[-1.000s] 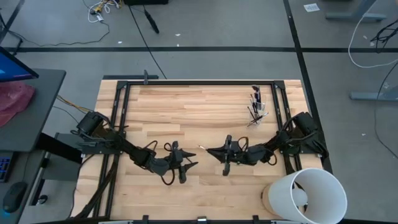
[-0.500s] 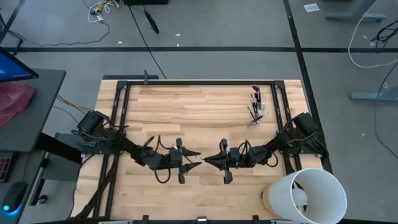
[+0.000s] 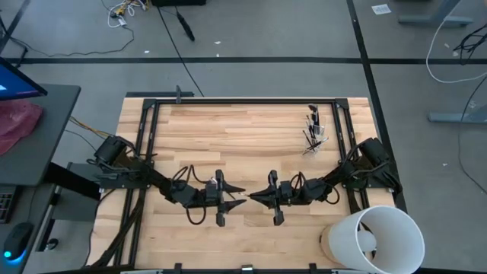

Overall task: Put items in baskets/containers
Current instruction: Put the eyeshadow brush into the transparent organizer

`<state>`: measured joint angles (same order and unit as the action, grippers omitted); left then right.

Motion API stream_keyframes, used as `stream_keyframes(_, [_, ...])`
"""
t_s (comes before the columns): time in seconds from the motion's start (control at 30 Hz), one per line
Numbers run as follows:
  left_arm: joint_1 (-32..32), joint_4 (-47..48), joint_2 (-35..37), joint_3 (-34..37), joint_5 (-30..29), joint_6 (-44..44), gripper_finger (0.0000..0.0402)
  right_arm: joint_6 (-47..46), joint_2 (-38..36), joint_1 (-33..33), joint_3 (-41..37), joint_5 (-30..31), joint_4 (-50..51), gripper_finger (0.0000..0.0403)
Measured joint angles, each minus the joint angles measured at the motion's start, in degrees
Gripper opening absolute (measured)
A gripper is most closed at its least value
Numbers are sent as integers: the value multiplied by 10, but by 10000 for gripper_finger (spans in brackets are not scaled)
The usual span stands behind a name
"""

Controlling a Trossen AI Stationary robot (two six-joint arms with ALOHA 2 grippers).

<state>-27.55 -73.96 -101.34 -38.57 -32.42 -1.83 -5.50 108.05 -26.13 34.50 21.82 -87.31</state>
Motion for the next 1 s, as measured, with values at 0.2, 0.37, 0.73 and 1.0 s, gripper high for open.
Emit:
stream_keyframes(0.2, [0,0,0,0,4,0,100,-2,0,0,0,-4,3,10])
stream_keyframes(0.37, [4,-5,0,0,12,2,46,-15,0,0,0,-7,19,10])
stream_keyframes(0.73, [7,5,0,0,39,0,20,-13,0,-9,0,-4,32,11])
stream_keyframes(1.0, [8,78,3,-1,36,-54,12,-98,-33,-9,-18,16,208,75])
